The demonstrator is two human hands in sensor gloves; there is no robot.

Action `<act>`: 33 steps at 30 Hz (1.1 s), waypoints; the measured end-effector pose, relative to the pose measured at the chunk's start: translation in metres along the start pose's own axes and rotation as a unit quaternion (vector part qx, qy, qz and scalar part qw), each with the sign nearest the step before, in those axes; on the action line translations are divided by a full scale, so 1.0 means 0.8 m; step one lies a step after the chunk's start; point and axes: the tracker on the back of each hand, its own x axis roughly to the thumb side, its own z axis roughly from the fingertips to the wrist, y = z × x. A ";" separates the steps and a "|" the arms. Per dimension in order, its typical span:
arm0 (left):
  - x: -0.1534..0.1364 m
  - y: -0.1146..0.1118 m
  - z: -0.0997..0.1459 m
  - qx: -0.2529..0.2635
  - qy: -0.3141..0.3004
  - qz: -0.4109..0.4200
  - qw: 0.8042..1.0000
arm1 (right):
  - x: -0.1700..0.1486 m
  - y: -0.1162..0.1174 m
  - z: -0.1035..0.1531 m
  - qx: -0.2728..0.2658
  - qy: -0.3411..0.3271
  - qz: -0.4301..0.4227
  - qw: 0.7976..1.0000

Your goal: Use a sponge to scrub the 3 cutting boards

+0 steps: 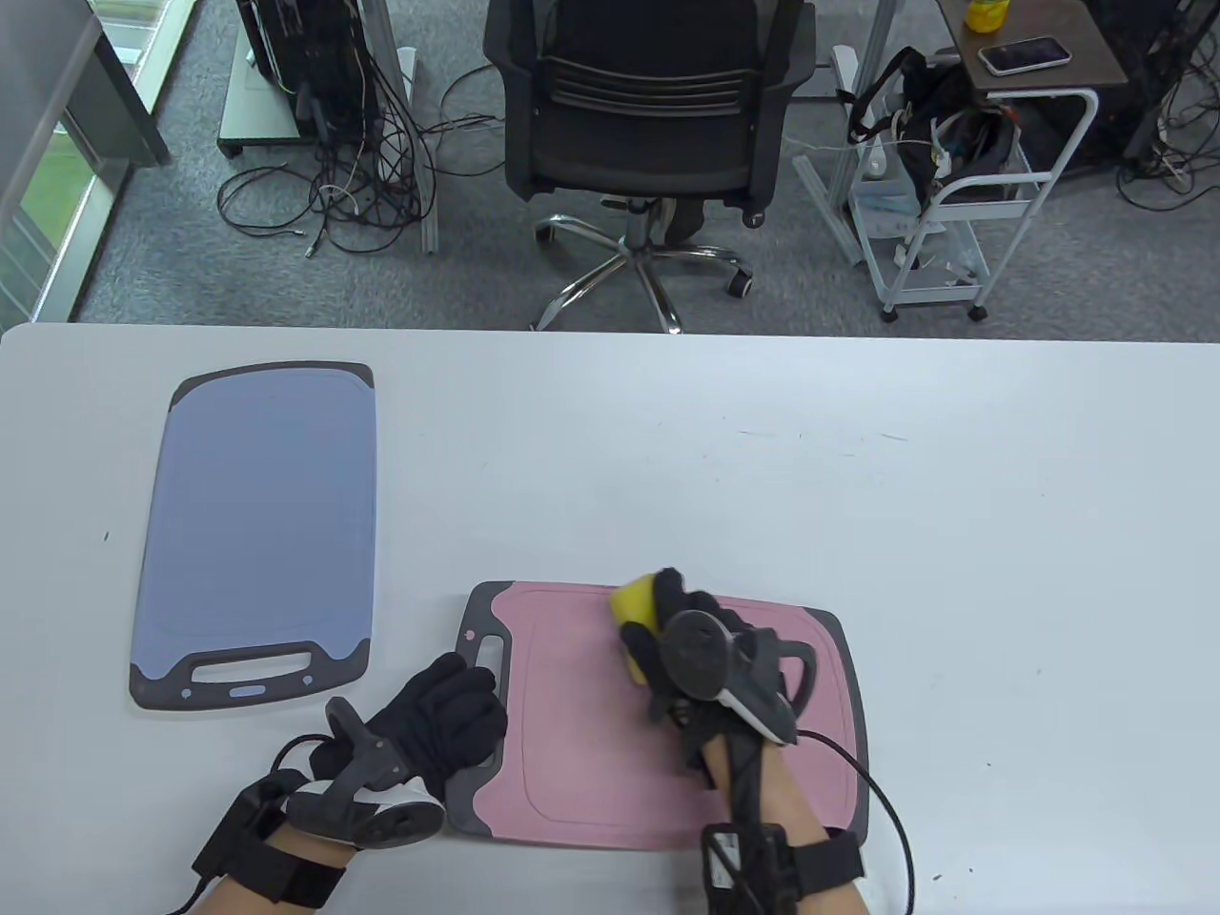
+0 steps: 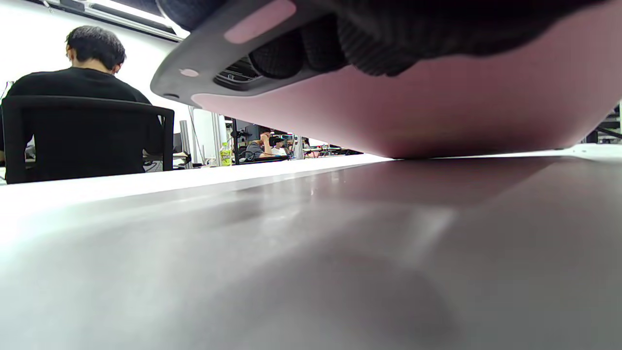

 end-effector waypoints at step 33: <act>0.006 -0.003 -0.008 -0.023 0.001 0.018 1.000 | 0.044 0.020 0.006 0.107 -0.093 0.029 0.989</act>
